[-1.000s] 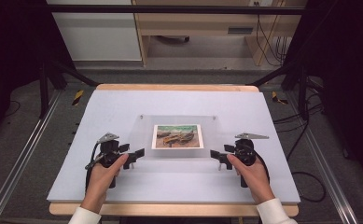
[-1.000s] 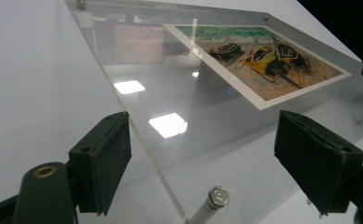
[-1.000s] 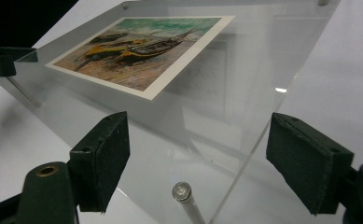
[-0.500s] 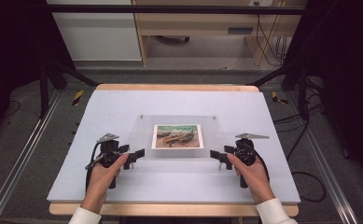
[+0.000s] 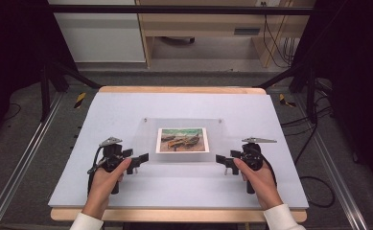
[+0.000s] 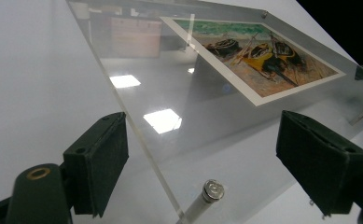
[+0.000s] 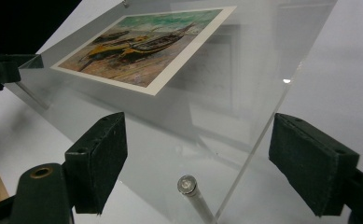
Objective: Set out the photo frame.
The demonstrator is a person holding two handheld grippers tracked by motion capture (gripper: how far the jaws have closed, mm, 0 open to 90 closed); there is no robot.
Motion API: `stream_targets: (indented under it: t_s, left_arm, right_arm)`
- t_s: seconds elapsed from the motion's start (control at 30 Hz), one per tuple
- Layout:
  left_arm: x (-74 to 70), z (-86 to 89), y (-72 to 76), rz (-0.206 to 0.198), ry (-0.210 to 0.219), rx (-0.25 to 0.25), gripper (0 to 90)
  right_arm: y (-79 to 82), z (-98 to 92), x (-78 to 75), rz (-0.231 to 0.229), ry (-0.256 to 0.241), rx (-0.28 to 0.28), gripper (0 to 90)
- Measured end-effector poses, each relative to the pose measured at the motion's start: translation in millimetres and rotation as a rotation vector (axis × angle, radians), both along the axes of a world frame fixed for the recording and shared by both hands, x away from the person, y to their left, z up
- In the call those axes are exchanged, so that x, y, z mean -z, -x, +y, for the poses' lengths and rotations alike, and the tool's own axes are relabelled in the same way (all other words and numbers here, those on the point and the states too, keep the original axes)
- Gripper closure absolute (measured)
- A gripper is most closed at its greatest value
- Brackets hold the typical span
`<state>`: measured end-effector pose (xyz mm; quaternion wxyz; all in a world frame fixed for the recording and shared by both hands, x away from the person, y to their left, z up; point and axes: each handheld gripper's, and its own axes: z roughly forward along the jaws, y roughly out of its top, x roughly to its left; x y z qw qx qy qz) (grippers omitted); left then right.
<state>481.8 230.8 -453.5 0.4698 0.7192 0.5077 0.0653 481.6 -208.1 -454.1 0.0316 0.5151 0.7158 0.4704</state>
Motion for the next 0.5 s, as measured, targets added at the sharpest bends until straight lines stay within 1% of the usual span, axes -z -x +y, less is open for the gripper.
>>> stream_targets:
  t_s: [0.37,0.4,0.5]
  left_arm:
    - [-0.2,1.4,0.1,0.005,0.0,0.013,15.9]
    - [-0.3,1.8,0.0,0.005,0.0,0.016,15.9]
    - [-0.5,2.2,0.1,0.006,0.0,0.02,16.0]
  right_arm:
    - [4.5,-0.5,-1.7,0.016,-0.006,-0.003,19.9]
    - [4.8,-0.7,-1.6,0.008,-0.002,-0.008,19.9]
    - [6.8,-1.4,-2.4,0.01,-0.003,-0.015,19.9]
